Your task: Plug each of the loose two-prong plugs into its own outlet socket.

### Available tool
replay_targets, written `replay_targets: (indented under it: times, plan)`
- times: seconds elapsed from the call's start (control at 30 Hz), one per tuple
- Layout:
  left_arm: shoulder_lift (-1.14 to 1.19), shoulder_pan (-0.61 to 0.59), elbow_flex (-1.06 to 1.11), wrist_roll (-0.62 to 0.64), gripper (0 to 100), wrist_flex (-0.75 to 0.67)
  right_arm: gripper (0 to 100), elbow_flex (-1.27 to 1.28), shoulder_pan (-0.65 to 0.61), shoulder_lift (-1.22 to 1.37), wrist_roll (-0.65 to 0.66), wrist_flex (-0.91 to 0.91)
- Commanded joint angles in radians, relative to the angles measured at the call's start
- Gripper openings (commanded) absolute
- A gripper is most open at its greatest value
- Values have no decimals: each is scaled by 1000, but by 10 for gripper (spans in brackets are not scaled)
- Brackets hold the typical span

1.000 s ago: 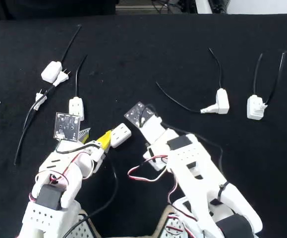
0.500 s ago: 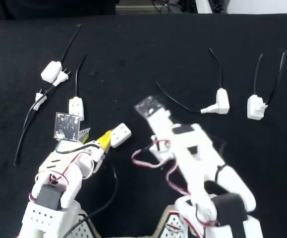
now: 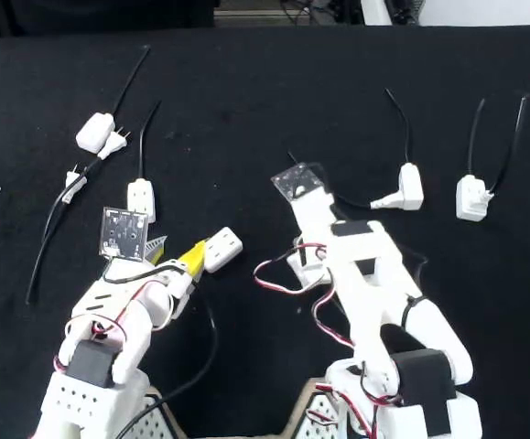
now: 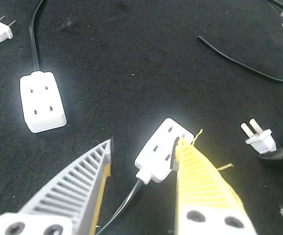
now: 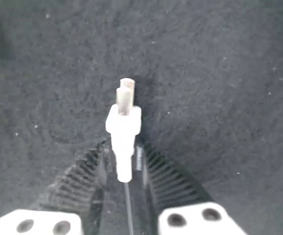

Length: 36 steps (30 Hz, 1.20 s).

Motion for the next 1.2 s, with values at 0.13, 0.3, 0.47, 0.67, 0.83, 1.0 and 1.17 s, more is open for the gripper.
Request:
replay_targets:
  times: [0.13,0.3,0.47,0.67,0.83,1.0,1.17]
  plan:
    - [-6,1,-16,-3,213,3,129,-62,-3,-2,-48,-3]
    - [-6,1,-16,-3,213,3,129,-91,-3,5,-49,-5]
    - [-6,1,-16,-3,213,3,129,-102,-3,7,-83,-9]
    - [-6,1,-22,-3,213,5,82,-65,-2,7,-83,-3]
    - [-6,1,-22,-3,213,5,80,-45,0,7,-83,-3]
    - [-6,1,-22,-3,213,5,80,-44,-3,7,-83,15]
    - [-6,1,-22,-3,213,5,109,-41,-2,7,-71,46]
